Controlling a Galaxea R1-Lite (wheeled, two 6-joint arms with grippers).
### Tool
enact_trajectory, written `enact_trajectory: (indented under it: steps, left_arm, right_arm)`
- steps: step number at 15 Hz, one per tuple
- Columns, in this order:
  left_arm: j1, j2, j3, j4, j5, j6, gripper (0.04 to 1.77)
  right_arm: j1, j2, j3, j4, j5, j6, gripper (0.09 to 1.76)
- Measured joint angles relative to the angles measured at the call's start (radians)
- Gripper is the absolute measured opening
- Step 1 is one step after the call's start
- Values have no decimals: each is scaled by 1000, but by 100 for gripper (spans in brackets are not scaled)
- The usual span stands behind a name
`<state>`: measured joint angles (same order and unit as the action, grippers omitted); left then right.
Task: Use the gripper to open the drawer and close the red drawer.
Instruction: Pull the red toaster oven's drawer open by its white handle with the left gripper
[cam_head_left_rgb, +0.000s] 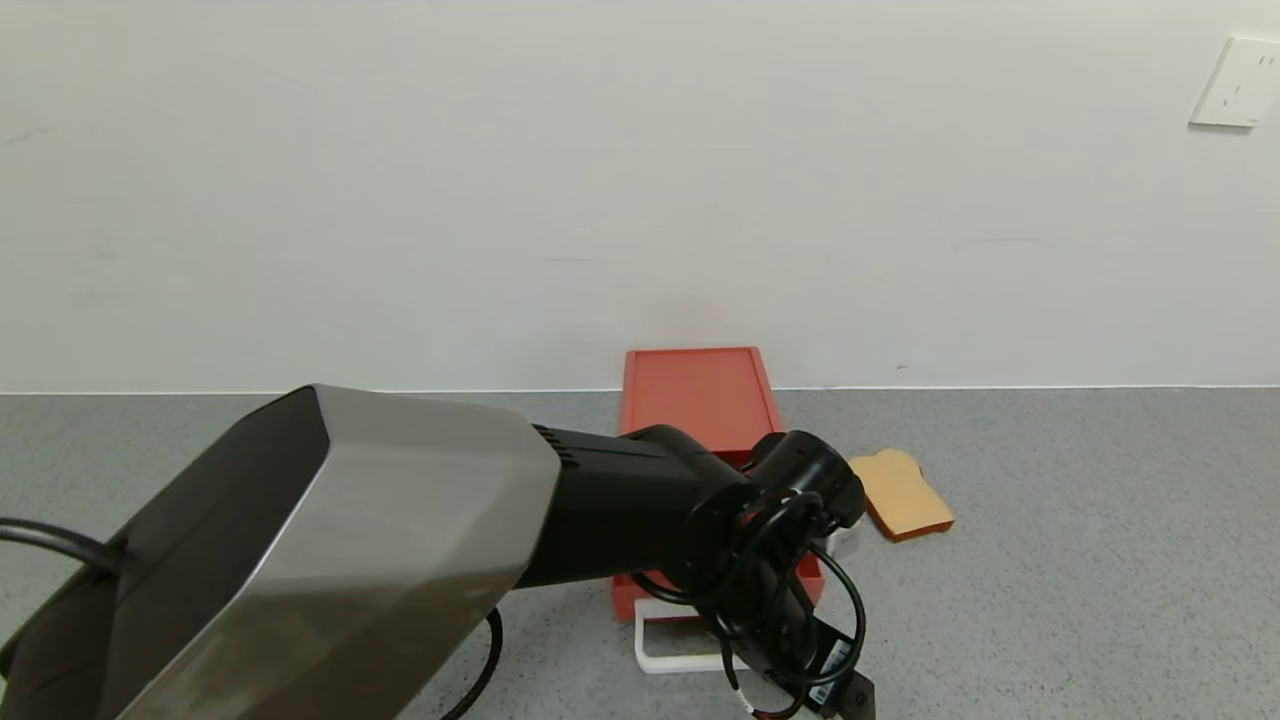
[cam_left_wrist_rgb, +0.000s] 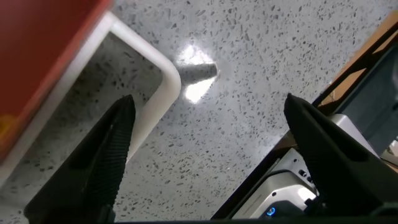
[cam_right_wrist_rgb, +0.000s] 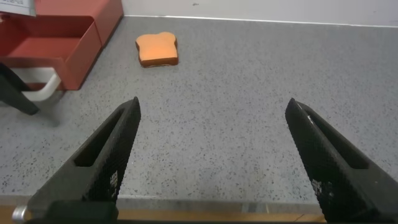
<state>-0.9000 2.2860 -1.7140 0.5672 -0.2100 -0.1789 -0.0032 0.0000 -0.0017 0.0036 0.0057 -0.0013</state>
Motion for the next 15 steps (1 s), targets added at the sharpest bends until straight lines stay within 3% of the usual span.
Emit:
enact_trajectory:
  steps: [15]
  left_arm:
    - [9, -71, 4, 11, 1, -25, 172]
  right_arm:
    - [0, 0, 0, 0, -2, 0, 171]
